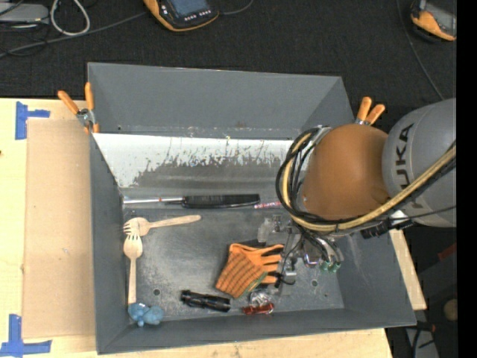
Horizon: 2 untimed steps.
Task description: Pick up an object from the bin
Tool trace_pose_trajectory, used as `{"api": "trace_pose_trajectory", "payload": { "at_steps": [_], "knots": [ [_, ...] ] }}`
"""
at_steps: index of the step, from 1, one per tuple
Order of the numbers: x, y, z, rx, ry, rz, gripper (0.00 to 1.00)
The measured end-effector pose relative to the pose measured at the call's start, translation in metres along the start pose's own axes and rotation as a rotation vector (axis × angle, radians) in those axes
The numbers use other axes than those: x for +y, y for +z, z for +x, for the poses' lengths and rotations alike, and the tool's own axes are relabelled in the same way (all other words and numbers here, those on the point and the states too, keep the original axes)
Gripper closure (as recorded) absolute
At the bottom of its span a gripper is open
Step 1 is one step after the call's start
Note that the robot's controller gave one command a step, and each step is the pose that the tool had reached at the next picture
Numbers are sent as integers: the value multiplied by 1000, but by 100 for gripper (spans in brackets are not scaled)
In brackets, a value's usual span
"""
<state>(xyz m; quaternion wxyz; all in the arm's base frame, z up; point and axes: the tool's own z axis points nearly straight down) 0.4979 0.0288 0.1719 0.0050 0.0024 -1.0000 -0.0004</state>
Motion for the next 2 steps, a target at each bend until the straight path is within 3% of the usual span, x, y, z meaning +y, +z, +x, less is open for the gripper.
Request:
{"api": "trace_pose_trajectory", "payload": {
  "at_steps": [1, 2],
  "knots": [
    [0, -4, -2, -8, 1, 0, 0],
    [-17, 100, -45, -8, -7, 0, 0]
  ]
}}
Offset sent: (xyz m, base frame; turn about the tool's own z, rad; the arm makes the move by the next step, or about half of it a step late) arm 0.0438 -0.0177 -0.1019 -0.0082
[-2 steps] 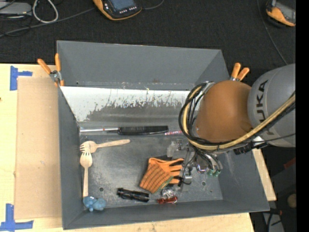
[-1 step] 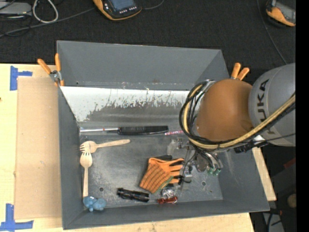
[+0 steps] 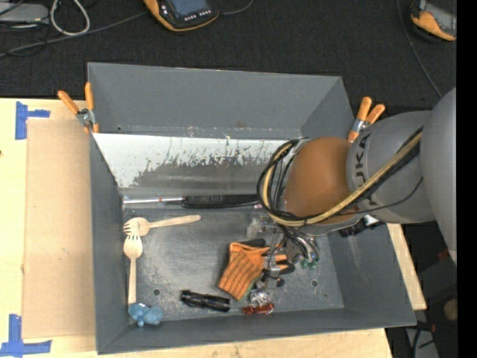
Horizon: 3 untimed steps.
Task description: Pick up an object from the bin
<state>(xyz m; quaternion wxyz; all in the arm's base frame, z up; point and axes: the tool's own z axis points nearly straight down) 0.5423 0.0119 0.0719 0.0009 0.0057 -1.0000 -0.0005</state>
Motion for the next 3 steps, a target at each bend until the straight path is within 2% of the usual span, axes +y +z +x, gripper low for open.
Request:
{"api": "trace_pose_trajectory", "payload": {
  "at_steps": [1, 2, 3],
  "knots": [
    [7, 18, -6, -3, 13, 0, 0],
    [29, 3, -10, -3, -237, -1, 0],
    [33, 3, -5, -3, -272, 0, 0]
  ]
}}
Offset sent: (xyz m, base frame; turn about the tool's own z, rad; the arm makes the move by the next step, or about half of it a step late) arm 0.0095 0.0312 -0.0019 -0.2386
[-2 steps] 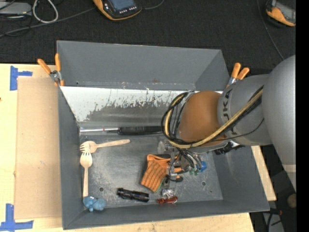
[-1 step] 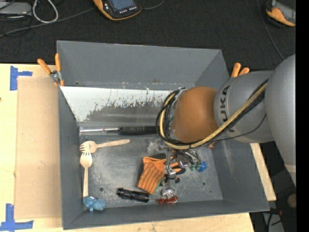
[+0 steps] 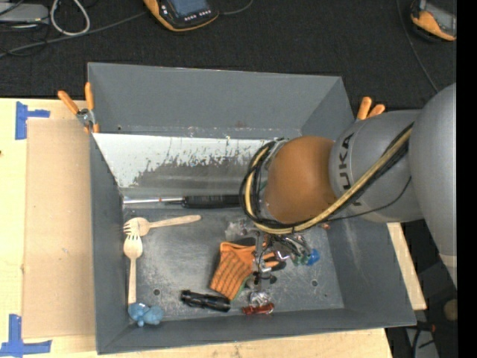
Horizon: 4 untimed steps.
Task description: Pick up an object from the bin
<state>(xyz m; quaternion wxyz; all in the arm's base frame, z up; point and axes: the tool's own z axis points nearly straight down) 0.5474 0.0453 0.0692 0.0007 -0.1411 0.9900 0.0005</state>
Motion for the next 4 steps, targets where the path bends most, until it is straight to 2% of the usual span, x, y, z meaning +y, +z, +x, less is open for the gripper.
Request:
{"api": "trace_pose_trajectory", "payload": {
  "at_steps": [1, 4],
  "knots": [
    [-1, -1, -3, -1, 29, -3, 100],
    [0, -17, -3, 0, 31, -4, 100]
  ]
}}
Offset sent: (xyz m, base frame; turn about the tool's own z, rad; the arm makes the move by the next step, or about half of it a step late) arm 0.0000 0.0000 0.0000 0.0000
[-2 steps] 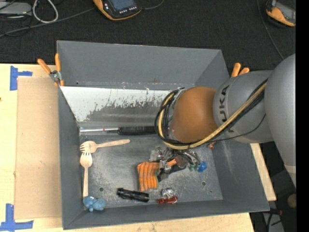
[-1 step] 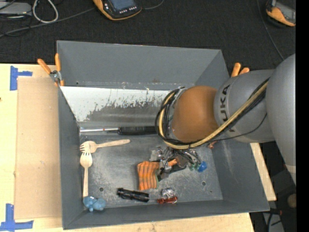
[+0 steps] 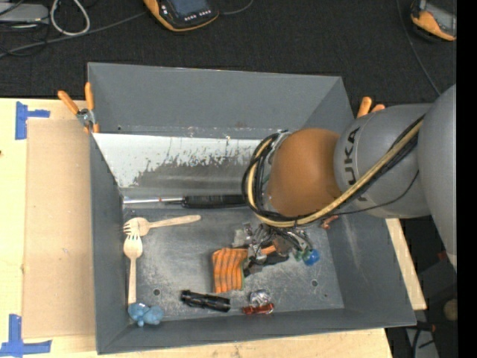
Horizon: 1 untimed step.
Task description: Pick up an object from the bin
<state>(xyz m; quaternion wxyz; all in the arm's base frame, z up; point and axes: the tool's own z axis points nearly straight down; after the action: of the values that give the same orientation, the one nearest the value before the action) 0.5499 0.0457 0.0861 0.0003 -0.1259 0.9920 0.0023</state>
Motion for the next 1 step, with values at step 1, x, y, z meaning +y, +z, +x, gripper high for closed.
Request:
{"api": "trace_pose_trajectory", "payload": {
  "at_steps": [1],
  "knots": [
    [1, -18, 0, 0, 1, 0, 100]
  ]
}}
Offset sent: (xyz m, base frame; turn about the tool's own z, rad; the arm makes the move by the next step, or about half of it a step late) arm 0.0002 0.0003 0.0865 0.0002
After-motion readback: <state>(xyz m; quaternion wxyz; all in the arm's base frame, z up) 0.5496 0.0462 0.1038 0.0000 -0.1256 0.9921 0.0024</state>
